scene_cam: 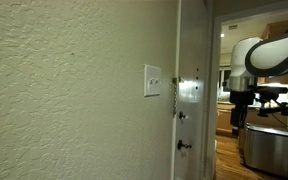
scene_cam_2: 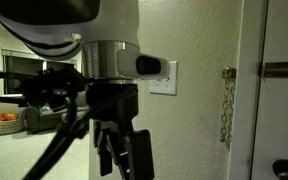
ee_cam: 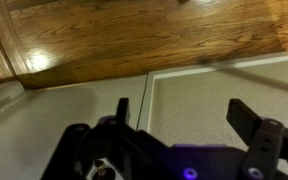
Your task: Turn off the light switch on the left
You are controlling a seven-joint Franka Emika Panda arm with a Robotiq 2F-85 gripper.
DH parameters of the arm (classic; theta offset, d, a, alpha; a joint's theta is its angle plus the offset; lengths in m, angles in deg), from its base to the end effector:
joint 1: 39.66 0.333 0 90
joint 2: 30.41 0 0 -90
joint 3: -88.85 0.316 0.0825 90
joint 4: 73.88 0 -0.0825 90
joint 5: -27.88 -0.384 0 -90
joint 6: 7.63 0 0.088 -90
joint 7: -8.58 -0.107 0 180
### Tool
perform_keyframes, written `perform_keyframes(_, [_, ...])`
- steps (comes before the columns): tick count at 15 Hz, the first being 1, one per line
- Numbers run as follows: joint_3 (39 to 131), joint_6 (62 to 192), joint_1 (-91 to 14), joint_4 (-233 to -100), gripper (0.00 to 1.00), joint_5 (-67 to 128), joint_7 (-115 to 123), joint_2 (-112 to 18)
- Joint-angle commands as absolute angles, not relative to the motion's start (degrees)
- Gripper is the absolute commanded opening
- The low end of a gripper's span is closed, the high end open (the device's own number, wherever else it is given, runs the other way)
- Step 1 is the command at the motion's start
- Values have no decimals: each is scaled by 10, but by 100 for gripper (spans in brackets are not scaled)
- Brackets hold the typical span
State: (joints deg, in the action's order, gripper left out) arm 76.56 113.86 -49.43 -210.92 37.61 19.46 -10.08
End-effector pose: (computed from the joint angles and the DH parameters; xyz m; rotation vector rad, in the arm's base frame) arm 0.4089 -0.1776 0.4561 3.0434 -0.1551 0.0840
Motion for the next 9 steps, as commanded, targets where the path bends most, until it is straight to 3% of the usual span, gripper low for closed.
perform_keyframes(1, [772, 1140, -493, -2110, 100, 375, 195, -99])
perform_keyframes(9, [814, 1141, -463, -2098, 100, 361, 192, -95])
